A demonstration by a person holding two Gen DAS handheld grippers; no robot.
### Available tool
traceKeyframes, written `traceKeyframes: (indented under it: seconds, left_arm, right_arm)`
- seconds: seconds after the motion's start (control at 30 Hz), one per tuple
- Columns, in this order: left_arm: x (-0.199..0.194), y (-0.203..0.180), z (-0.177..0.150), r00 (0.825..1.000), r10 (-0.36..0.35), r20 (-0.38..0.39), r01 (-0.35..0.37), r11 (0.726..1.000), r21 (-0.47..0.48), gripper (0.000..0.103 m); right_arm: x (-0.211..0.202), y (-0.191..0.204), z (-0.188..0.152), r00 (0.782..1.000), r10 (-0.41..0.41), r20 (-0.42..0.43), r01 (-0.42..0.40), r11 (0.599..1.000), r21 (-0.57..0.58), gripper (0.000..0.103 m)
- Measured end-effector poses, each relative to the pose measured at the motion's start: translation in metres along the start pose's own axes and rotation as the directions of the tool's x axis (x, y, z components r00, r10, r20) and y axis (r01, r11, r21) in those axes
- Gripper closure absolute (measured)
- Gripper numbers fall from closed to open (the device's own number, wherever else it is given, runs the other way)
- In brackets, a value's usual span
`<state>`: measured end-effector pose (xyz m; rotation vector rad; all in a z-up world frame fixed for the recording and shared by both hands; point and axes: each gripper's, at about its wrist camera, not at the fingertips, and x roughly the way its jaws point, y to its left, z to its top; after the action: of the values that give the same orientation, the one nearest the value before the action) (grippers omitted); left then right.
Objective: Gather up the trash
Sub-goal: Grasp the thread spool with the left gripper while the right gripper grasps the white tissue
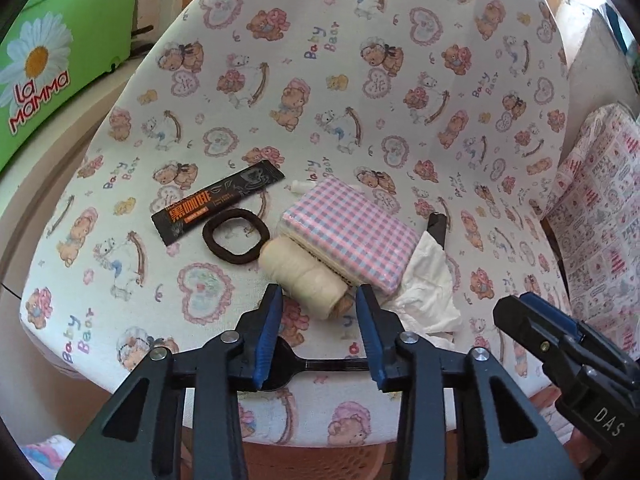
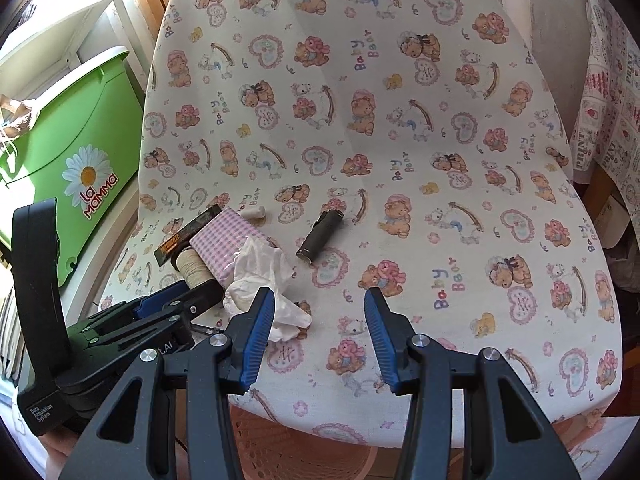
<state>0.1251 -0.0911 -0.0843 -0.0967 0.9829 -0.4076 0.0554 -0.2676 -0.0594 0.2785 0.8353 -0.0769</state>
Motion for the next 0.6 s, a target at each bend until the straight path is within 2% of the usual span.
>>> traceKeyframes:
  seconds: [0.1,0.17,0.27,0.37,0.47,0.6]
  left_arm:
    - [0.000,0.007,0.002,0.999,-0.052,0.001,0.052,0.996,-0.077,0.068]
    - [0.001,0.008,0.003,0.998,-0.062,-0.001,0.061,0.993,-0.097,0.068]
    - [0.002,0.006,0.004,0.999,-0.040,0.004,0.041,0.994,-0.101,0.068]
    - [0.005,-0.001,0.006,1.000,0.013,0.006,-0.012,0.998,-0.068,0.069]
    - [0.003,-0.003,0.005,1.000,0.011,-0.001,-0.011,0.998,-0.058,0.081]
    - [-0.003,0.000,0.003,1.000,0.015,-0.007,-0.015,0.999,-0.047,0.082]
  right_arm:
    - [-0.002,-0.002,0.000,1.000,0.010,0.001,-0.010,1.000,0.012,0.054]
    - [-0.003,0.000,-0.001,1.000,0.006,0.002,-0.006,1.000,0.002,0.054]
    - [-0.003,0.005,-0.005,1.000,-0.009,0.004,0.009,1.000,-0.024,0.054]
    - [-0.003,0.010,-0.008,1.000,-0.026,0.006,0.026,0.998,-0.050,0.054]
    - [-0.004,0.011,-0.009,0.999,-0.040,0.014,0.041,0.997,-0.061,0.054]
    - [-0.006,0.006,-0.008,0.999,-0.038,0.015,0.039,0.998,-0.045,0.054]
